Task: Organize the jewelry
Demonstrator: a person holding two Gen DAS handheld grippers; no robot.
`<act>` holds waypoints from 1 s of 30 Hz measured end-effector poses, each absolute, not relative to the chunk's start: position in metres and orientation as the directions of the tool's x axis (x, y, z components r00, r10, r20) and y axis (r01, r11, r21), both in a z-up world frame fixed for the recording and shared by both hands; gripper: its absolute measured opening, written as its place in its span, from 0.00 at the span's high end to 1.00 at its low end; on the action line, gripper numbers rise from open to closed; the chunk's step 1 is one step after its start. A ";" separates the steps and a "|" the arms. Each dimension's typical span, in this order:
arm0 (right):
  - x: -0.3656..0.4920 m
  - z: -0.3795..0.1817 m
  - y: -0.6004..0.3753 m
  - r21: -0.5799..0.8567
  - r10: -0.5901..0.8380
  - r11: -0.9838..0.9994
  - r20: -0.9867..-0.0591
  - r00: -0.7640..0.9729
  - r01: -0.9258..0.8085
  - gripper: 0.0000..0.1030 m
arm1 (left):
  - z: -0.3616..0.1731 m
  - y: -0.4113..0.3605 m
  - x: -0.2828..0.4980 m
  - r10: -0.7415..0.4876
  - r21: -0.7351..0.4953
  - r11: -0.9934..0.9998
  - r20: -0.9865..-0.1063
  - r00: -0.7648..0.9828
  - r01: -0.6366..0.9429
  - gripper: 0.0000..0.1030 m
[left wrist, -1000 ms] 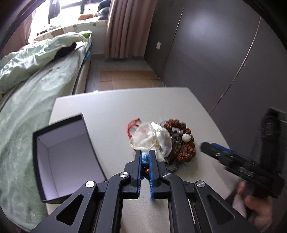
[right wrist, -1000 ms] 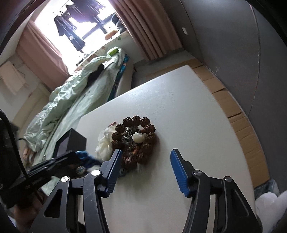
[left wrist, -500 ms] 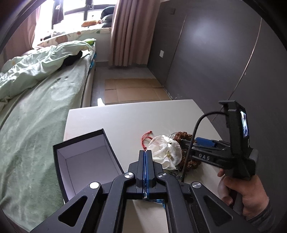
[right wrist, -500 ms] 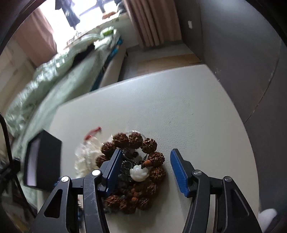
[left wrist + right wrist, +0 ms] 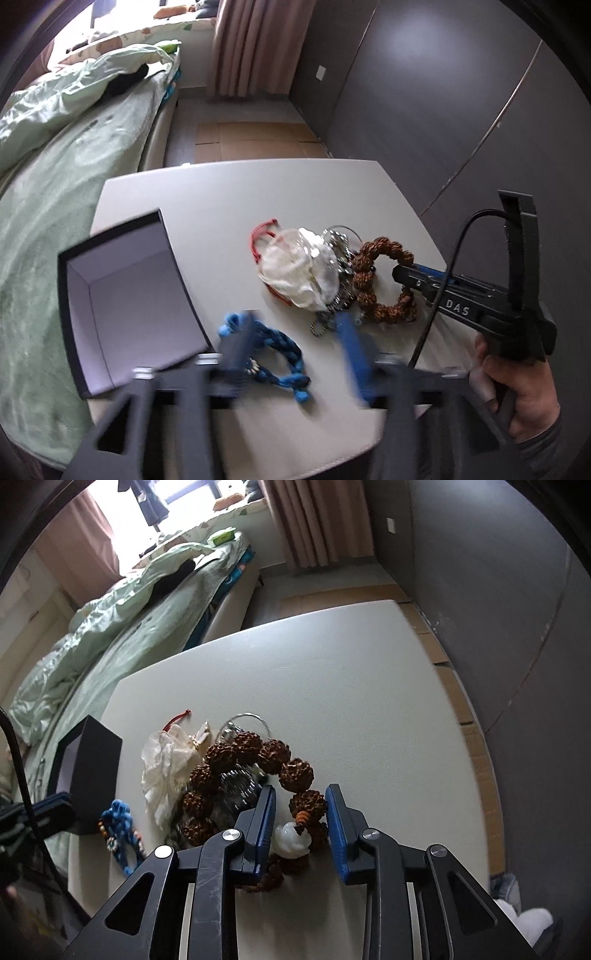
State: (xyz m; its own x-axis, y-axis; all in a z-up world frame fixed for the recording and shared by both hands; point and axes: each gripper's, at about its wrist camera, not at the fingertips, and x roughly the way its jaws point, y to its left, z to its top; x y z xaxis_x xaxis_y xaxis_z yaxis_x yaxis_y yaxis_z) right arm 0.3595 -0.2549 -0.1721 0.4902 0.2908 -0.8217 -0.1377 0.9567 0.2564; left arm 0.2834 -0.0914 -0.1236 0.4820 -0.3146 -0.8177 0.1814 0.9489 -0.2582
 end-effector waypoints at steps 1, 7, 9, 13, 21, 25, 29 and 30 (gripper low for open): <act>0.356 -0.171 -0.258 0.263 0.295 0.955 -0.819 0.492 -0.135 0.73 | -0.126 -0.093 0.279 -0.319 -0.264 0.948 -0.815 0.483 0.180 0.39; 0.339 -0.171 -0.266 0.255 0.294 0.956 -0.822 0.488 -0.146 0.74 | -0.144 -0.096 0.266 -0.286 -0.266 0.958 -0.834 0.472 0.111 0.39; 0.334 -0.174 -0.268 0.260 0.299 0.954 -0.828 0.474 -0.147 0.79 | -0.154 -0.094 0.264 -0.262 -0.257 0.964 -0.848 0.460 0.074 0.39; 0.324 -0.178 -0.275 0.284 0.320 0.947 -0.823 0.469 -0.148 0.79 | -0.170 -0.092 0.269 -0.215 -0.227 0.974 -0.875 0.434 0.026 0.39; 0.322 -0.175 -0.282 0.353 0.374 0.926 -0.808 0.456 -0.133 0.68 | -0.180 -0.100 0.280 -0.159 -0.178 0.984 -0.884 0.439 -0.002 0.26; 0.322 -0.169 -0.281 0.357 0.377 0.924 -0.795 0.475 -0.136 0.58 | -0.181 -0.104 0.283 -0.127 -0.150 0.989 -0.877 0.463 -0.013 0.26; 0.326 -0.163 -0.281 0.361 0.385 0.921 -0.786 0.484 -0.145 0.58 | -0.180 -0.103 0.286 -0.051 -0.078 0.996 -0.877 0.478 -0.037 0.49; 0.326 -0.164 -0.282 0.361 0.384 0.921 -0.787 0.483 -0.145 0.58 | -0.180 -0.101 0.286 -0.043 -0.072 0.996 -0.876 0.480 -0.043 0.61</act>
State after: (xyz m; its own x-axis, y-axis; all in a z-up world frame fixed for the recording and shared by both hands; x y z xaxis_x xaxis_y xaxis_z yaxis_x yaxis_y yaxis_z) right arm 0.3261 -0.2816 -0.1640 0.4831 0.3841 -0.7868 -0.1448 0.9213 0.3608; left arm 0.2858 -0.1010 -0.1803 0.4796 -0.0428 -0.8765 -0.0434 0.9964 -0.0723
